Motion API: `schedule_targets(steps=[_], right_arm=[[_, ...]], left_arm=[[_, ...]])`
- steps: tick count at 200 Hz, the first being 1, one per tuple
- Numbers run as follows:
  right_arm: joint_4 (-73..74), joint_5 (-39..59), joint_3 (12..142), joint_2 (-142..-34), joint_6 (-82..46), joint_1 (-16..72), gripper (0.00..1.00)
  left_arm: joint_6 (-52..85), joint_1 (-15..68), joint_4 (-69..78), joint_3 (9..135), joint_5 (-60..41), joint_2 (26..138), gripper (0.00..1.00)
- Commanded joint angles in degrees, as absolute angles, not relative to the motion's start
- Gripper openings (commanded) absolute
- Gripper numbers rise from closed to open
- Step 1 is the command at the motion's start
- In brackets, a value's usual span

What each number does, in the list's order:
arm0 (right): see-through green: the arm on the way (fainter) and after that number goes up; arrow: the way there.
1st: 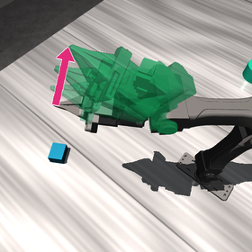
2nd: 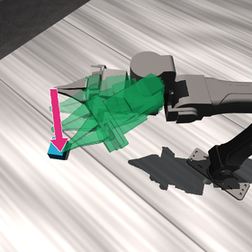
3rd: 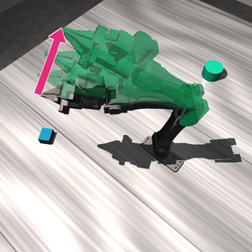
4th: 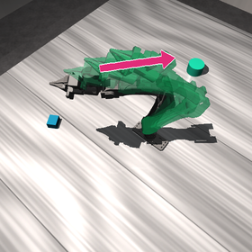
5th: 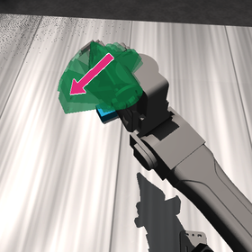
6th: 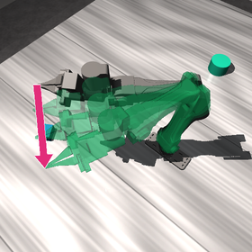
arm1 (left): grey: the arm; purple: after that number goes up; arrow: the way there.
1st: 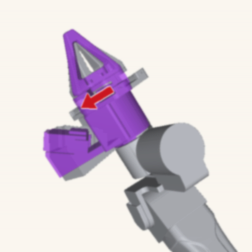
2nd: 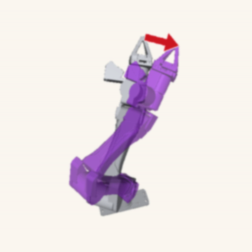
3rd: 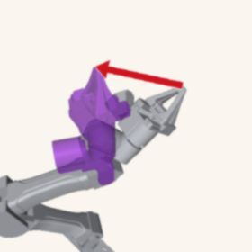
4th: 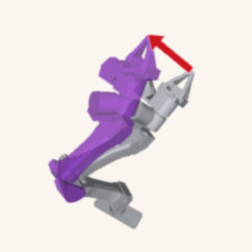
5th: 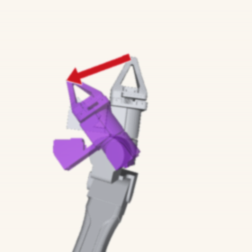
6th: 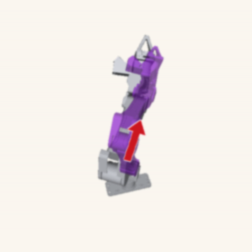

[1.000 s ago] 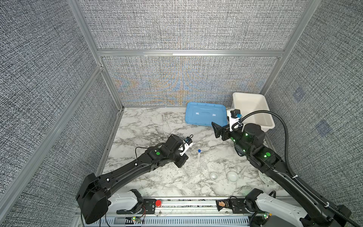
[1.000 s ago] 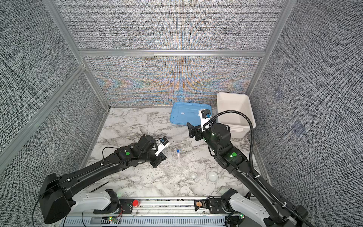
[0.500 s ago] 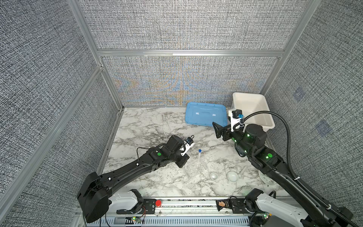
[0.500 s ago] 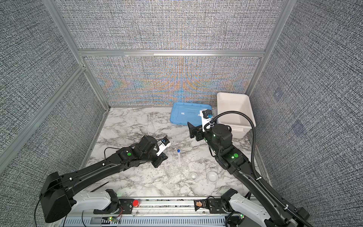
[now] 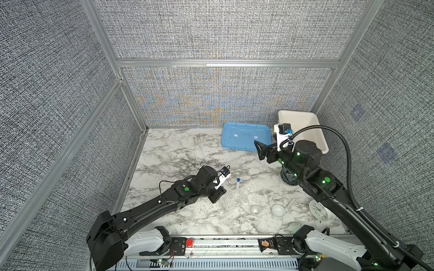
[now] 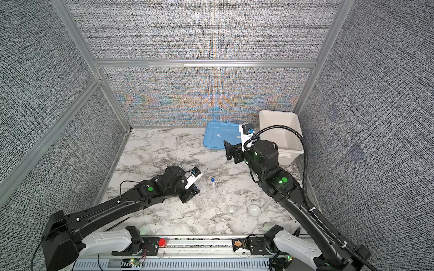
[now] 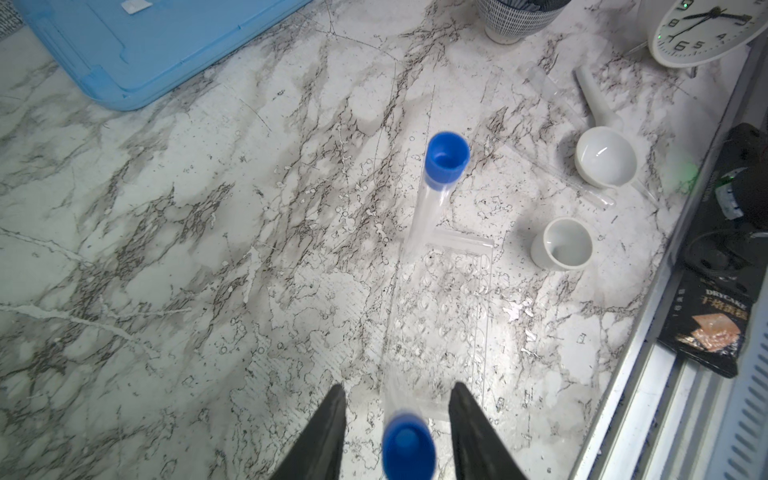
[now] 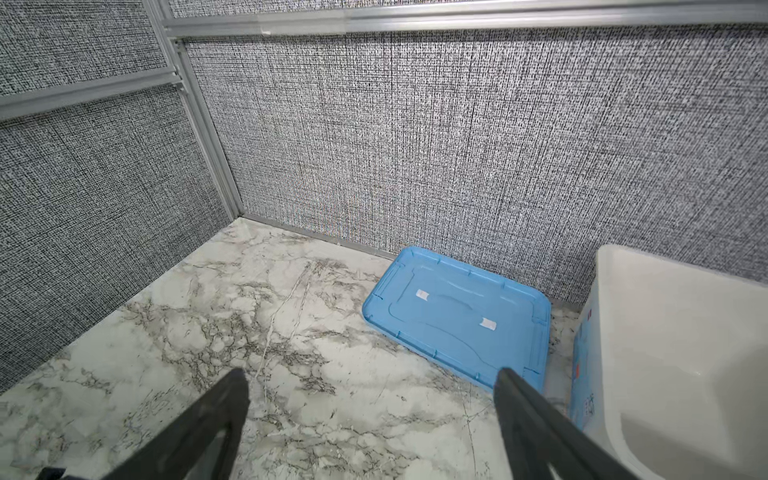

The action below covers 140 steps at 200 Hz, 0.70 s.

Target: Organize the chemistry lab equipment

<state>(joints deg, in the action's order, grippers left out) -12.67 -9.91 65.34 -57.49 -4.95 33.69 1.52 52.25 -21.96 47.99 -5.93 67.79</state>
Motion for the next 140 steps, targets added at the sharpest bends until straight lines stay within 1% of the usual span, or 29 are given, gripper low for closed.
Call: schedule_targets(steps=[1, 29, 46, 51, 64, 85, 97, 116, 140], right_arm=[[-15.73, -9.64, 65.92, -58.05, -6.84, 33.68, 0.94], [-17.35, -9.67, 65.74, -58.83, -7.54, 33.74, 0.94], [-18.79, -8.53, 66.3, -59.59, -7.29, 33.73, 0.94], [-19.58, -7.88, 66.71, -60.06, -7.19, 33.69, 0.94], [-22.43, -6.23, 68.39, -61.76, -7.12, 33.66, 0.94], [-27.74, 0.41, 71.28, -64.82, -6.32, 33.46, 0.94], [-29.64, 2.38, 71.63, -66.01, -6.64, 33.48, 0.94], [-32.14, 0.34, 71.13, -67.26, -9.12, 33.08, 0.94], [-34.89, 0.17, 71.08, -68.79, -11.62, 31.25, 0.94]], left_arm=[[1.8, 52.21, -21.27, 48.67, -5.18, 67.24, 0.5], [2.19, 52.21, -21.12, 48.99, -4.64, 65.84, 0.51], [2.62, 52.21, -21.52, 49.73, -4.33, 64.43, 0.54], [3.34, 52.21, -21.58, 49.9, -3.81, 63.85, 0.54], [8.54, 52.21, -22.09, 50.44, 1.76, 61.89, 0.54], [7.21, 51.17, -20.34, 49.81, 3.69, 58.2, 0.59], [7.64, 49.25, -20.49, 50.74, 2.23, 57.11, 0.6], [8.71, 45.0, -21.68, 53.62, -2.1, 57.81, 0.61], [9.48, 39.88, -24.16, 57.53, -5.27, 61.04, 0.63]])
